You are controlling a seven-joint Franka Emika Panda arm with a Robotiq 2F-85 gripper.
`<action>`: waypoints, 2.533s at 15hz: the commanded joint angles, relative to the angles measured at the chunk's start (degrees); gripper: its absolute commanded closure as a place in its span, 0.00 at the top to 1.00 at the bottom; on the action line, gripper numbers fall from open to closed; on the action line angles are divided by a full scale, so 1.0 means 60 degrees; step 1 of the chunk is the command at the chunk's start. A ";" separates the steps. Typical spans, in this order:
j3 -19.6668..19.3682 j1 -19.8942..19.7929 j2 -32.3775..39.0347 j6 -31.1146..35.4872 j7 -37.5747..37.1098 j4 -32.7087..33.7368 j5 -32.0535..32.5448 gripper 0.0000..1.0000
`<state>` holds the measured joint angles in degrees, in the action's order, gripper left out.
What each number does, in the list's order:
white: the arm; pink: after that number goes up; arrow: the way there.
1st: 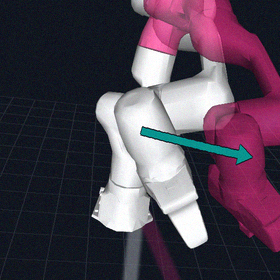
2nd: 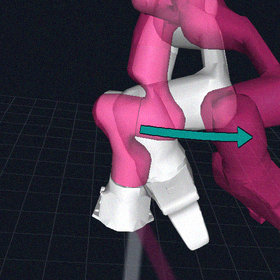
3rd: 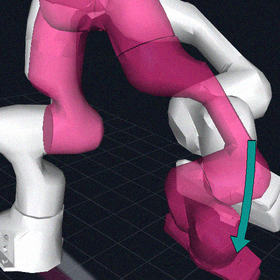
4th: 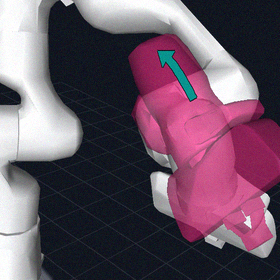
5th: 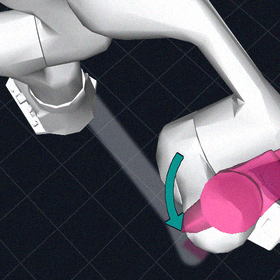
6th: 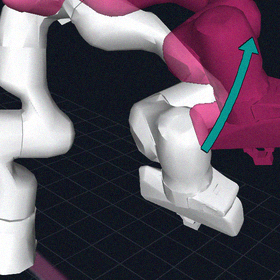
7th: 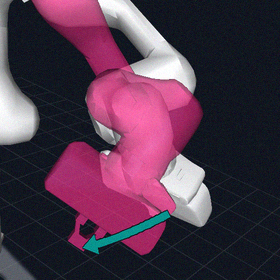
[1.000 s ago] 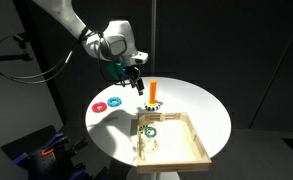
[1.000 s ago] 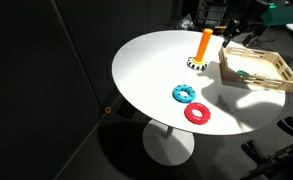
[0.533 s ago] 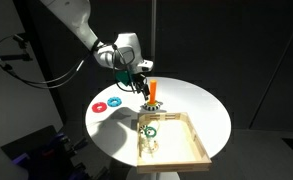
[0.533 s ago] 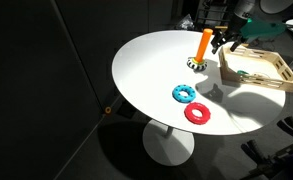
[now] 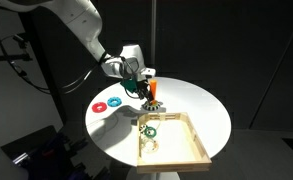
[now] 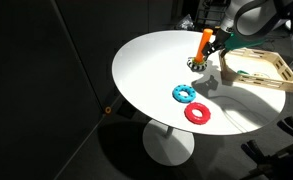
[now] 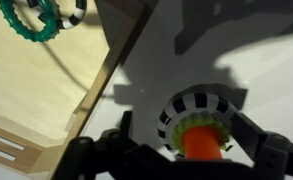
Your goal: Take the green ring off of the ring toss
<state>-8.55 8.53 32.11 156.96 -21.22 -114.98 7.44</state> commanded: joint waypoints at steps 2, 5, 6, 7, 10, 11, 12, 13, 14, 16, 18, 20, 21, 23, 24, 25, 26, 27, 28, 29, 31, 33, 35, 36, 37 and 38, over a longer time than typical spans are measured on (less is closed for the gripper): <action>-0.0335 0.0357 0.0766 0.0522 -0.0156 0.0622 0.0040 1.00; -0.0421 0.0476 0.1061 0.0844 -0.0099 0.0787 -0.0049 1.00; -0.0448 0.0511 0.1133 0.0937 -0.0083 0.0833 -0.0070 1.00; -0.0486 0.0551 0.1199 0.1031 -0.0076 0.0880 -0.0091 1.00; -0.0528 0.0578 0.1364 0.1230 -0.0024 0.1038 -0.0181 1.00; -0.0543 0.0582 0.1412 0.1276 -0.0015 0.1083 -0.0197 1.00; -0.0556 0.0576 0.1462 0.1334 -0.0005 0.1128 -0.0216 1.00; -0.0564 0.0569 0.1511 0.1380 0.0008 0.1170 -0.0233 1.00; -0.0582 0.0569 0.1562 0.1423 0.0014 0.1214 -0.0247 1.00; -0.0590 0.0559 0.1669 0.1497 0.0031 0.1294 -0.0301 1.00; -0.0556 0.0526 0.1748 0.1570 0.0051 0.1340 -0.0394 1.00; -0.0524 0.0503 0.1825 0.1661 0.0076 0.1375 -0.0501 1.00; -0.0492 0.0479 0.1859 0.1714 0.0098 0.1390 -0.0554 1.00; -0.0406 0.0414 0.1882 0.1867 0.0144 0.1390 -0.0715 1.00; -0.0385 0.0401 0.1886 0.1928 0.0160 0.1380 -0.0792 1.00; -0.0380 0.0400 0.1891 0.1969 0.0157 0.1376 -0.0872 1.00; -0.0369 0.0394 0.1894 0.1996 0.0168 0.1374 -0.0944 1.00; -0.0354 0.0380 0.1890 0.2023 0.0176 0.1368 -0.1010 1.00; -0.0329 0.0360 0.1887 0.2053 0.0188 0.1360 -0.1083 1.00; -0.0299 0.0336 0.1881 0.2088 0.0201 0.1352 -0.1156 1.00; -0.0201 0.0262 0.1868 0.2138 0.0239 0.1345 -0.1338 1.00; -0.0094 0.0185 0.1859 0.2168 0.0274 0.1345 -0.1511 1.00; 0.0007 0.0121 0.1837 0.2197 0.0309 0.1334 -0.1665 1.00; 0.0041 0.0100 0.1837 0.2218 0.0320 0.1335 -0.1706 1.00; 0.0035 0.0113 0.1860 0.2245 0.0311 0.1347 -0.1728 1.00; 0.0003 0.0143 0.1888 0.2285 0.0292 0.1362 -0.1735 1.00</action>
<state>-9.37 10.28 42.88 169.80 -21.02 -107.92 -1.61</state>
